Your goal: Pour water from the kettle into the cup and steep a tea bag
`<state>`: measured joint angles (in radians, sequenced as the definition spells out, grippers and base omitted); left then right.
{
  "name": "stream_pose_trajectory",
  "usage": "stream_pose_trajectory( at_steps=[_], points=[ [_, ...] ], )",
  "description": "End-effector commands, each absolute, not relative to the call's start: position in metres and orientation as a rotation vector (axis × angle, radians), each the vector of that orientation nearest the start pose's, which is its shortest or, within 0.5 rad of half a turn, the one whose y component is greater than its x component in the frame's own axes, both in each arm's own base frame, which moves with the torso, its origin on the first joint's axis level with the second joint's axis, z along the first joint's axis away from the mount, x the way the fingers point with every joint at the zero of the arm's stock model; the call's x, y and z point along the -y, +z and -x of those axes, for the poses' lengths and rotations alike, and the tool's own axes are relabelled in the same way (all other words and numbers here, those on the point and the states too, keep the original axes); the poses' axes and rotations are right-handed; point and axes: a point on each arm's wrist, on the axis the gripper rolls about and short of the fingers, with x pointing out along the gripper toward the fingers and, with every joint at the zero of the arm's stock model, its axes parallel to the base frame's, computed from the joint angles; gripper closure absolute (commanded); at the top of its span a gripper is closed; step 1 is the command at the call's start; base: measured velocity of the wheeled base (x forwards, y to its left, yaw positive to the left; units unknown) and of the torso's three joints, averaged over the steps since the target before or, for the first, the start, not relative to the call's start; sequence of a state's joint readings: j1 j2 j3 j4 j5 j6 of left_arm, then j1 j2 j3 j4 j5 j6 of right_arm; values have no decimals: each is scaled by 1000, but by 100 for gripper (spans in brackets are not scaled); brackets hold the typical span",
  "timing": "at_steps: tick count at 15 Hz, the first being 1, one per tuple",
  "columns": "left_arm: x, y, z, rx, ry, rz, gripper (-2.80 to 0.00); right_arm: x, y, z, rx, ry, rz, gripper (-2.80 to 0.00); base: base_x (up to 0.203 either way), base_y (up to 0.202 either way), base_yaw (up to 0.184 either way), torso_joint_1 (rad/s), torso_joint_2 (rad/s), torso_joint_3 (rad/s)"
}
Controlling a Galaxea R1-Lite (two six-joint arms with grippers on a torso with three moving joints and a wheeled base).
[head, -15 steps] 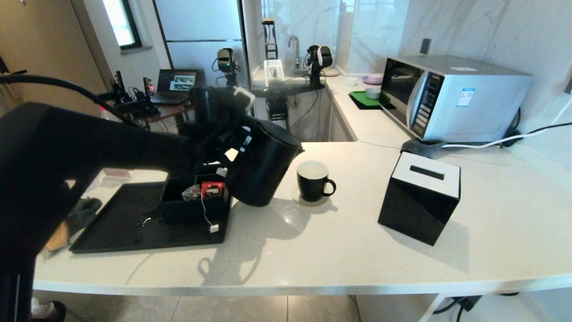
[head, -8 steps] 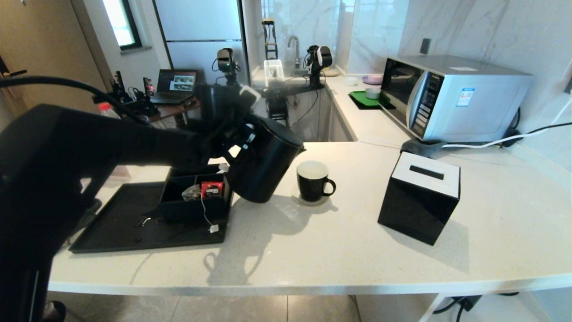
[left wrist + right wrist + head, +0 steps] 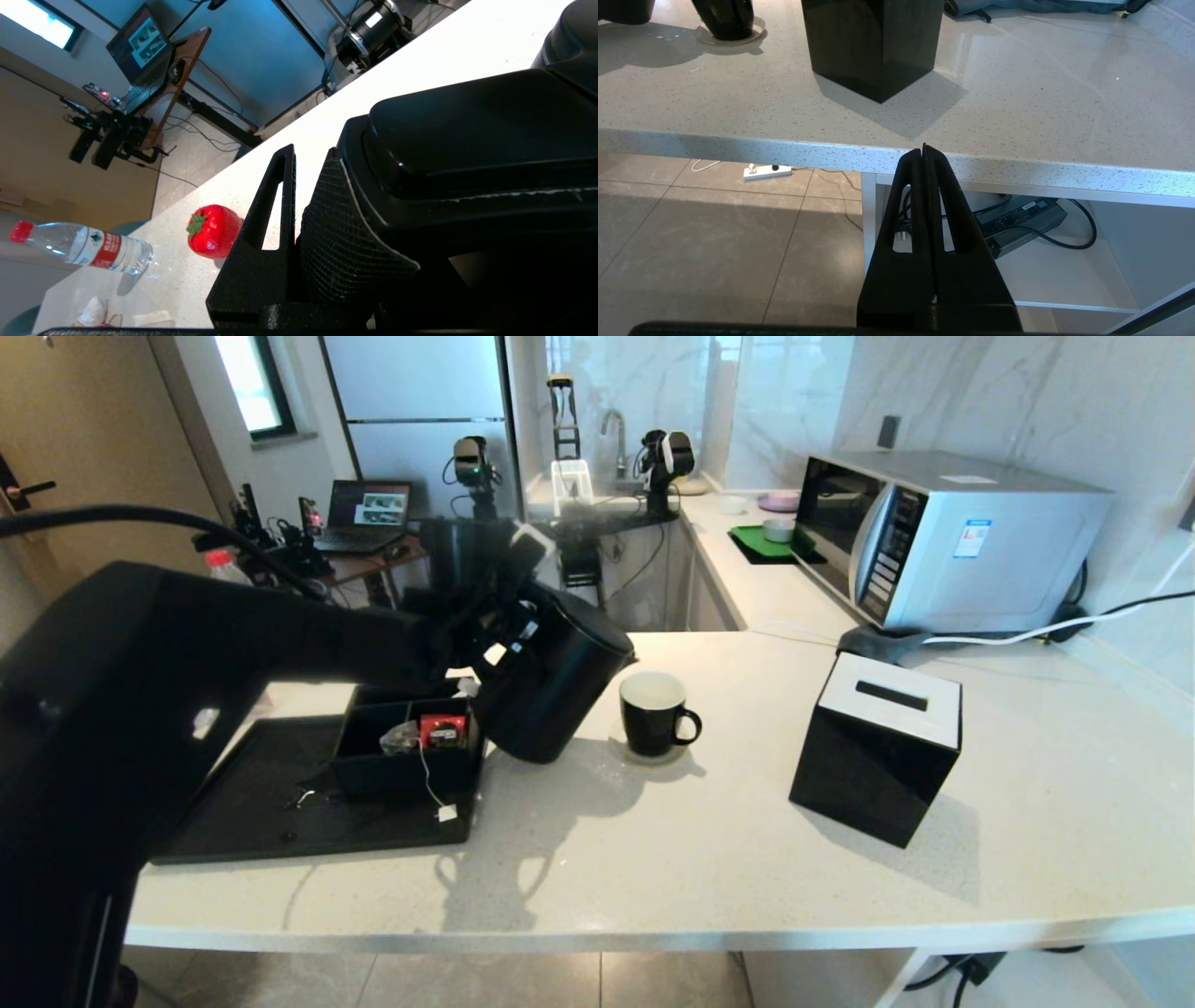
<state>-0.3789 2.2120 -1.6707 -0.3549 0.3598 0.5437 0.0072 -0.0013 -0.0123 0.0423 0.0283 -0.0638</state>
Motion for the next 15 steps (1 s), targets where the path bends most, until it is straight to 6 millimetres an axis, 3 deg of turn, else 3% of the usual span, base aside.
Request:
stream_pose_trajectory(
  at_steps=[1,15],
  points=[
    [167,196,-440,-161,-64,-623,0,0,74,24,-29,38,64,0,0,0,0,0,0,0],
    [172,204,-448,-180,-88,-715,0,0,74,24,-29,38,64,0,0,0,0,0,0,0]
  ],
)
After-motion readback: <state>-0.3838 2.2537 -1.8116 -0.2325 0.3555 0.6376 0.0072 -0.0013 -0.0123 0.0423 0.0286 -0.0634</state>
